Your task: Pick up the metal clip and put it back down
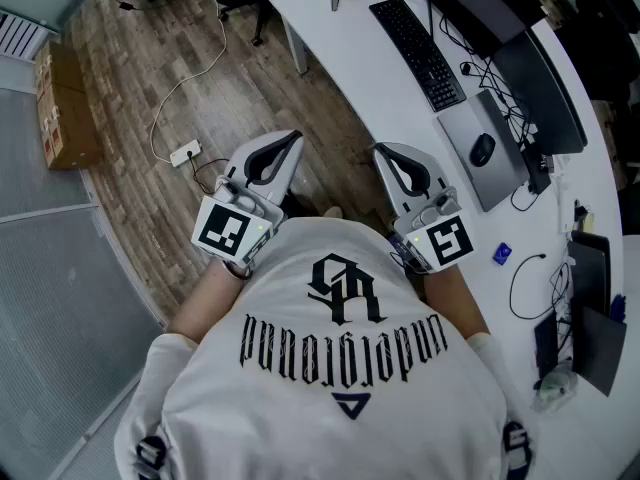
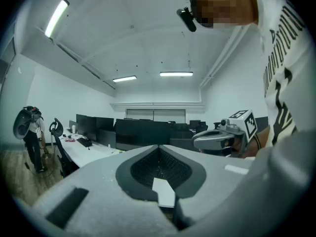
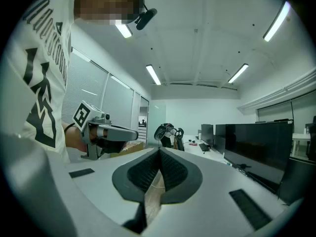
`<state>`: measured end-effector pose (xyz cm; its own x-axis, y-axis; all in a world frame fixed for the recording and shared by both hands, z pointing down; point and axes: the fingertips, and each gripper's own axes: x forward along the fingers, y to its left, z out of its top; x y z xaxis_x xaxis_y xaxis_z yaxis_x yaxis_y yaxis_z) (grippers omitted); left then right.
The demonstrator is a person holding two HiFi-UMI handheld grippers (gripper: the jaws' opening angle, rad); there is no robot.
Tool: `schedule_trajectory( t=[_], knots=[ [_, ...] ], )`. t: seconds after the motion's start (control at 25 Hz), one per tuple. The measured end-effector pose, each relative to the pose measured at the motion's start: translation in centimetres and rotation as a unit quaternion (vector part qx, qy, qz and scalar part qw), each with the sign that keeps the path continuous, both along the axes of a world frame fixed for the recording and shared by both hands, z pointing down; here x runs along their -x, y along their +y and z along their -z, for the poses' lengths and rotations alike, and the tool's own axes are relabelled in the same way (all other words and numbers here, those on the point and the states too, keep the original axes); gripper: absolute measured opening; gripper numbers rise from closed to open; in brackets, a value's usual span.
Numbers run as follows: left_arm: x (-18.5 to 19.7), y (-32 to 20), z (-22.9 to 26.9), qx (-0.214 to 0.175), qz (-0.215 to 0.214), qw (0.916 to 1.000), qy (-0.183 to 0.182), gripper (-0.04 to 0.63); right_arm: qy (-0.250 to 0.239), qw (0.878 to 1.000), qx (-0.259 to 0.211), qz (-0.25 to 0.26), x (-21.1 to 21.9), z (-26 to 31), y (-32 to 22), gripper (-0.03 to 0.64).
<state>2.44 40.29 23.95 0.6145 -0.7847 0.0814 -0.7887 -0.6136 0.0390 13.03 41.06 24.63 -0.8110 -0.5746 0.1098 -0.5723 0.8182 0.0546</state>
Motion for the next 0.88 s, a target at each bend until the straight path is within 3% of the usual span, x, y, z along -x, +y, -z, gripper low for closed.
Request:
schedule_trajectory(
  t=[0.48, 0.88],
  knots=[
    [2.3, -0.5, -0.5, 0.014, -0.003, 0.9999, 0.008, 0.012, -0.001, 1.0, 0.009, 0.006, 2.1, -0.1, -0.5, 0.006],
    [6.9, -3.5, -1.2, 0.017, -0.007, 0.9997, 0.014, 0.012, 0.004, 1.0, 0.009, 0.003, 6.5, -0.2, -3.9, 0.006]
  ],
)
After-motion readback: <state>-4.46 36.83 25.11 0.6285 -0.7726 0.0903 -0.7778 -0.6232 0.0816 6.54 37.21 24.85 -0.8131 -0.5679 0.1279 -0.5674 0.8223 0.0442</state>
